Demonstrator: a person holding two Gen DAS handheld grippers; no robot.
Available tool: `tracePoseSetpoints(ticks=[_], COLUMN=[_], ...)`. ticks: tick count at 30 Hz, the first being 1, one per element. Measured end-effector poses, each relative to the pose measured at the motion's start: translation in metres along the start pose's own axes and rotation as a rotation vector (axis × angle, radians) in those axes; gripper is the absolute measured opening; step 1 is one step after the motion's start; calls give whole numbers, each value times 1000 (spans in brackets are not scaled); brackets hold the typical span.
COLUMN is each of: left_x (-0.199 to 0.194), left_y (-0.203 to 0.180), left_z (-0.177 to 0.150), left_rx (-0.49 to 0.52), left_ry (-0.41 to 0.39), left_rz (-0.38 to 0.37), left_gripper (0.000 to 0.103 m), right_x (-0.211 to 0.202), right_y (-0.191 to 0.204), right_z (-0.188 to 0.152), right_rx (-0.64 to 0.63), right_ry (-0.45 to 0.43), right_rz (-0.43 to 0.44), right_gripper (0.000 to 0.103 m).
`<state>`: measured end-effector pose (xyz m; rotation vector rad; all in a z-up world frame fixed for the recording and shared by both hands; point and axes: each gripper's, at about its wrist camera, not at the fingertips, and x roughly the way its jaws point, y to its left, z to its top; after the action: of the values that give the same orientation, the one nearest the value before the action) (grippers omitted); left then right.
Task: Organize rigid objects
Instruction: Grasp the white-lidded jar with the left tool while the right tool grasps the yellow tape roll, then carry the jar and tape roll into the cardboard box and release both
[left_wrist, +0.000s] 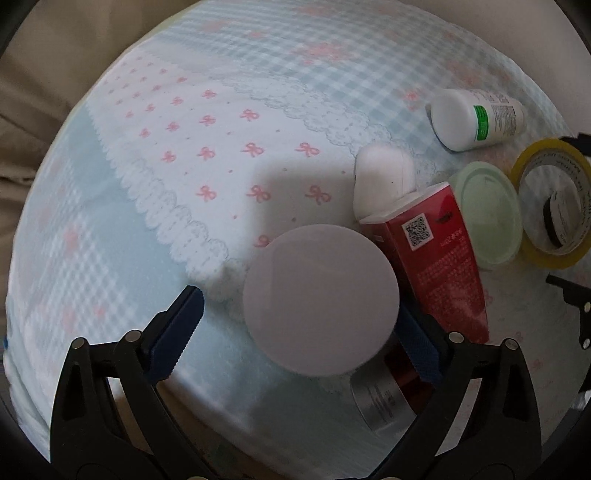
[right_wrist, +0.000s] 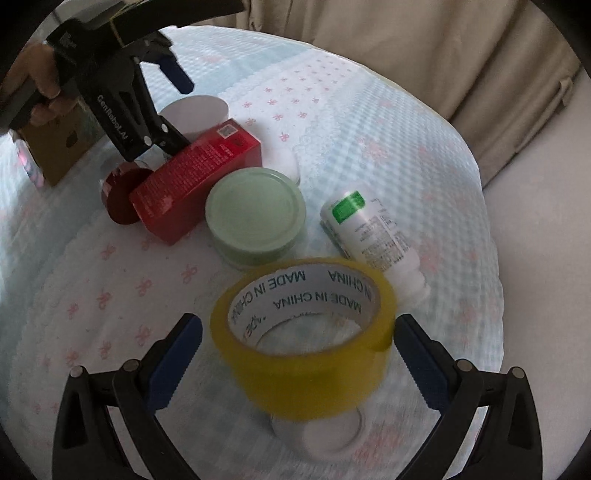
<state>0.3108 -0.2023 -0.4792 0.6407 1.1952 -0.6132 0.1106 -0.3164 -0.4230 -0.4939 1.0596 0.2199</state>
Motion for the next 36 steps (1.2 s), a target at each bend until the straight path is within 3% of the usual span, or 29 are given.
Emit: tracePoseSetpoints(ticks=[4,8,24,30,36], left_x=[3,2,-16,-56,-121], left_y=[5,4,3,6,13], left_z=[3,10,13,7,-9], left_rx=[9,12,-64,-108,-208], left_ry=[-8,-12,-43,-95,-171], left_rz=[-34,-96,-79,-70,-61], left_gripper=[94,68,68,68,68], right_x=[10,13,2,-20,-72], right_y=[-2,-5,-19,-24,-42], right_z=[6,7,8,12,34], right_rx=[-24,-14,120,177,288], right_ry=[5,6,25,5,-40], right_rz=[9,21,38,21,17], right_gripper=[102,98,97,97,97])
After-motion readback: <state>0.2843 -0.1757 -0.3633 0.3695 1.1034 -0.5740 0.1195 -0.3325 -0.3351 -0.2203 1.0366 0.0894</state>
